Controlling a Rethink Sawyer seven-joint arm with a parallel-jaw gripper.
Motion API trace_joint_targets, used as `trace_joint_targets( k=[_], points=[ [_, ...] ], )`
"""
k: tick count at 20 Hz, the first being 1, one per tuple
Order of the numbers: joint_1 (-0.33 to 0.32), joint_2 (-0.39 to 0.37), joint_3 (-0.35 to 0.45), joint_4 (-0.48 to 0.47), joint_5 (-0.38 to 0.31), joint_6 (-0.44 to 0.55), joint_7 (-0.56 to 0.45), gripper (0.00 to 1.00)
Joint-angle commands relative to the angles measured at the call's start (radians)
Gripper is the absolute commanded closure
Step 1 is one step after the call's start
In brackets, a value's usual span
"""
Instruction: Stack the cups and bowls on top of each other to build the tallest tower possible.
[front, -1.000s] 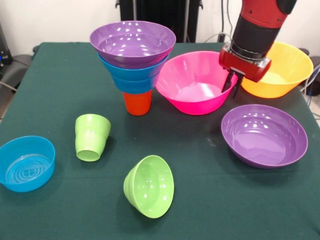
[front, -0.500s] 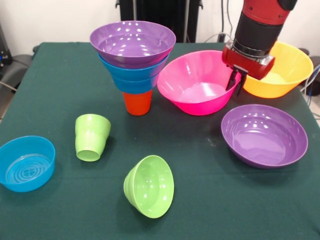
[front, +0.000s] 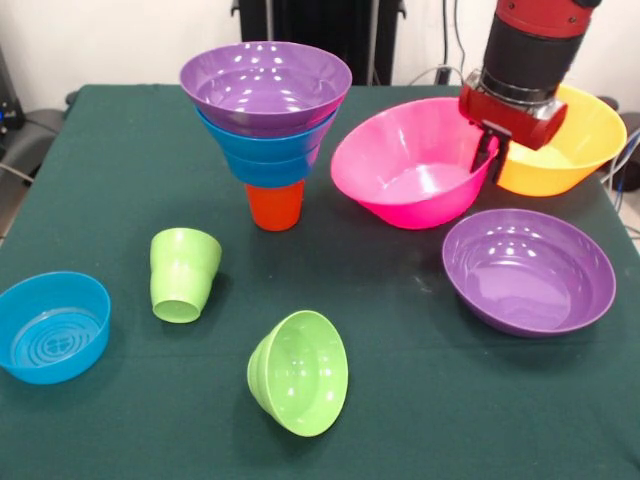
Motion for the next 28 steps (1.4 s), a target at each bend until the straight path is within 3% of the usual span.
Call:
trace_joint_targets(
  k=[1, 5, 9, 15, 28],
  points=[
    [-0.011, -0.066, 0.23, 0.104, 0.13, 0.07, 0.27, 1.0],
    [-0.008, -0.107, 0.233, 0.108, 0.164, 0.086, 0.273, 1.0],
    [0.006, -0.144, 0.175, 0.057, 0.137, 0.219, 0.32, 1.0],
    [-0.032, -0.203, 0.146, 0.023, 0.1, 0.369, 0.364, 1.0],
    [-0.056, -0.252, 0.01, -0.184, -0.077, 0.726, 0.438, 1.0]
  ],
)
